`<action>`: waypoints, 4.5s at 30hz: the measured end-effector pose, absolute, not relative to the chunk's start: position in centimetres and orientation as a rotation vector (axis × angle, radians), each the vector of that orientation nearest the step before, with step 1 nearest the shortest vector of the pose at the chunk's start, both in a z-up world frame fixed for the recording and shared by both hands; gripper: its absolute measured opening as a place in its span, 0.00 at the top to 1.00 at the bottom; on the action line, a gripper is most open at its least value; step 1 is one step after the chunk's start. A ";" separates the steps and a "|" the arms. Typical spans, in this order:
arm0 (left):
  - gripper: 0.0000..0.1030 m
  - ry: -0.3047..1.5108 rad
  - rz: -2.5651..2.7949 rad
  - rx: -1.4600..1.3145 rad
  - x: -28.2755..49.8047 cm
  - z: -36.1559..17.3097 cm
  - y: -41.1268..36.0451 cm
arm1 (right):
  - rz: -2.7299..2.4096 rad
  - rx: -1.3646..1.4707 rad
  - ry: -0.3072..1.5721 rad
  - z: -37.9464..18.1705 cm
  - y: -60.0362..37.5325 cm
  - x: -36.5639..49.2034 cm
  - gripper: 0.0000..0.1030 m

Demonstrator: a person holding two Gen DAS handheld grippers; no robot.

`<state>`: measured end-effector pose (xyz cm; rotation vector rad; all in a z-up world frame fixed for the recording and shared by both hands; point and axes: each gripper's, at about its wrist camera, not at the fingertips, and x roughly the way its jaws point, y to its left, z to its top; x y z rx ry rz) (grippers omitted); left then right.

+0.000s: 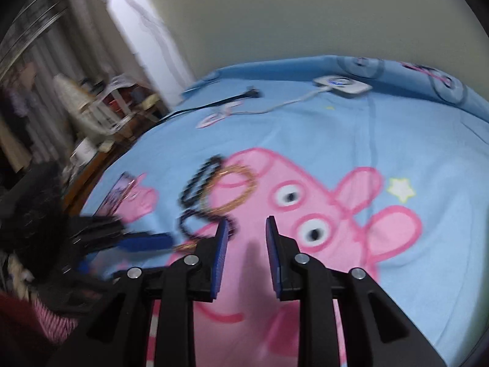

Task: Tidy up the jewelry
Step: 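Grasp the red bead charm with the right gripper while the left gripper grasps the gold pendant, then carry both items into the green basket and open both grippers, then return the right gripper to the pile and grasp the amber bead bracelet, then carry the amber bead bracelet into the green basket and open the right gripper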

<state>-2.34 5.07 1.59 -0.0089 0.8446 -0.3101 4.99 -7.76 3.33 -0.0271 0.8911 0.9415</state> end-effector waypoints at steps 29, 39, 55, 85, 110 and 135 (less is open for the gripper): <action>0.98 0.859 -0.347 -0.025 -1.6 2.0 2.9 | 0.892 0.034 0.888 2.5 -14.4 1.7 1.00; 0.98 0.795 -0.549 -0.104 2.0 7.1 -2.4 | 0.849 0.285 0.761 6.2 -23.8 2.3 1.00; 0.71 0.916 -0.715 0.089 14.4 8.8 -22.6 | 0.488 0.453 0.654 6.5 -37.8 6.8 1.00; 0.67 0.931 0.078 -0.357 2.2 2.9 15.1 | 0.908 0.142 0.889 3.0 -16.0 3.2 0.88; 0.93 0.902 -0.007 -0.079 0.7 0.9 7.9 | 0.877 -0.165 0.912 1.1 -1.3 9.8 1.00; 0.93 0.937 -0.422 0.066 3.3 3.3 -8.9 | 0.750 0.376 0.794 4.0 -28.5 1.4 1.00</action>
